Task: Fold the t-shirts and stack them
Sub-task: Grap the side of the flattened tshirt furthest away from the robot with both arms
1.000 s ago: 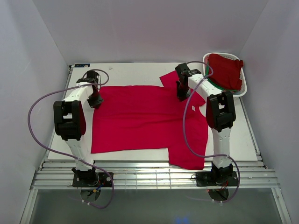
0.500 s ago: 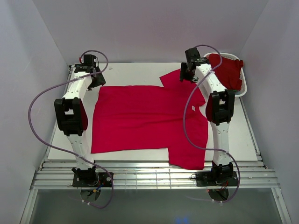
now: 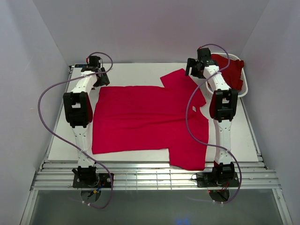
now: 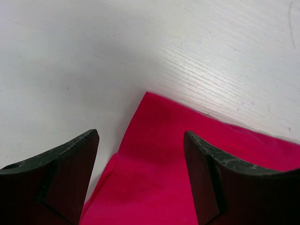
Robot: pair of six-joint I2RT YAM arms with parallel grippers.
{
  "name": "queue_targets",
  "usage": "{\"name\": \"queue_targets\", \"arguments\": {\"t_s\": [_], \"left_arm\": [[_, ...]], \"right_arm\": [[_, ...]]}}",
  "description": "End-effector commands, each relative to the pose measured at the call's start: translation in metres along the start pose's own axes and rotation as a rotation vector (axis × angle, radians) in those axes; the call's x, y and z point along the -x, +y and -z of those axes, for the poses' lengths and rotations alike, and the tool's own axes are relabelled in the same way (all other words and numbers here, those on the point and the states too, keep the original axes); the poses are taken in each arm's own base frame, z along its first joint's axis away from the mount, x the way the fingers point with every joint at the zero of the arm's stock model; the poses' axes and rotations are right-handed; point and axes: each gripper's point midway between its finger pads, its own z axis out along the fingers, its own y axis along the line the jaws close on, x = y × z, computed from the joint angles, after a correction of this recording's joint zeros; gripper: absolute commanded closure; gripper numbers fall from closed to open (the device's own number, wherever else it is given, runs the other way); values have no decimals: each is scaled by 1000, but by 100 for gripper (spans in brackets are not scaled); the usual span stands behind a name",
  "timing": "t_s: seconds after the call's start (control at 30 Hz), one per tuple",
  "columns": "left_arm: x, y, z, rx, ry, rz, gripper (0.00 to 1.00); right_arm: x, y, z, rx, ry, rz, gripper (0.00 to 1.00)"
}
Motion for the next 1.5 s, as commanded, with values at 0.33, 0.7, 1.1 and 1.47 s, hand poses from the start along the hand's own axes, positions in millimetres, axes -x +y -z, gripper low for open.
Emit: {"name": "queue_targets", "arguments": {"t_s": [0.33,0.7,1.1,1.47], "left_arm": [[6,-4,-14,-12,-18,7,17],[-2,-6,-21,-19,3,12,17],[-6,-5,-27,-8,12,8,30],[-6,-14,-40,-41,20,12,31]], "right_arm": [[6,-4,-42,51,-61,-16,11],[-25,9,-59,113,22,-44,21],[-31,25,-65,112,18,-39,55],[-30,26,-60,120,12,-31,66]]}}
